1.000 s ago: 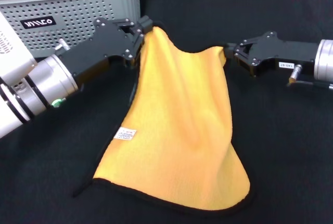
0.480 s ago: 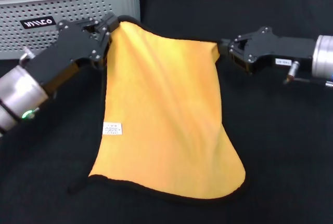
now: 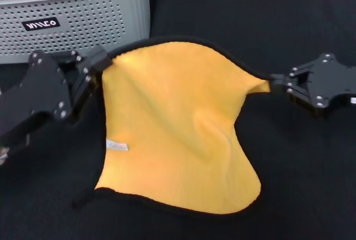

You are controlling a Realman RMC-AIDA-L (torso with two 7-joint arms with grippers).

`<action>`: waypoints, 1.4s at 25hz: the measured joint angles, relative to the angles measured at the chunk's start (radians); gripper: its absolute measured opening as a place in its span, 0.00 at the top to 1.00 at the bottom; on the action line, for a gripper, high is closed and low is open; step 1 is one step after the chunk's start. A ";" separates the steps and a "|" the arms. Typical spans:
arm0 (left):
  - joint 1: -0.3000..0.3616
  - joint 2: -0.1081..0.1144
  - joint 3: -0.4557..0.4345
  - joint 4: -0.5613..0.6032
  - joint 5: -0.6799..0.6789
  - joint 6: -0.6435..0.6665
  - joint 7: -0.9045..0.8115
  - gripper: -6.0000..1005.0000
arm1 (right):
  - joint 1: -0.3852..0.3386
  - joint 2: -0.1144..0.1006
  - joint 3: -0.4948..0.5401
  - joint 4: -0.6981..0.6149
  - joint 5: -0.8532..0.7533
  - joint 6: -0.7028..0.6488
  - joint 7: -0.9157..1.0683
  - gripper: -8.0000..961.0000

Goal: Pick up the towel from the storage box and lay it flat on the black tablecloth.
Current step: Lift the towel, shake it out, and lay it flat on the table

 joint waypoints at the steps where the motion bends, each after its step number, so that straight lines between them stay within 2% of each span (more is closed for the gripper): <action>1: 0.011 -0.002 0.000 0.015 0.004 0.014 0.000 0.98 | -0.024 0.000 0.001 -0.061 -0.019 -0.018 0.037 0.99; 6: 0.036 -0.007 0.000 0.054 0.014 0.082 0.004 0.98 | -0.080 0.000 0.001 -0.278 -0.120 -0.087 0.213 0.99; 12: 0.034 -0.010 0.000 0.054 0.022 0.094 0.024 0.98 | -0.064 0.003 0.000 -0.395 -0.266 -0.073 0.387 0.99; 19: 0.029 -0.025 -0.009 0.048 0.021 0.093 0.090 0.98 | 0.020 0.004 0.004 -0.422 -0.432 0.018 0.509 0.99; 26: 0.027 -0.053 -0.020 0.055 0.017 0.094 0.148 0.98 | 0.079 0.006 -0.019 -0.426 -0.469 0.033 0.525 0.99; 35: 0.008 -0.049 -0.022 0.046 0.016 0.085 0.153 0.97 | 0.088 0.006 -0.033 -0.442 -0.468 0.055 0.530 0.99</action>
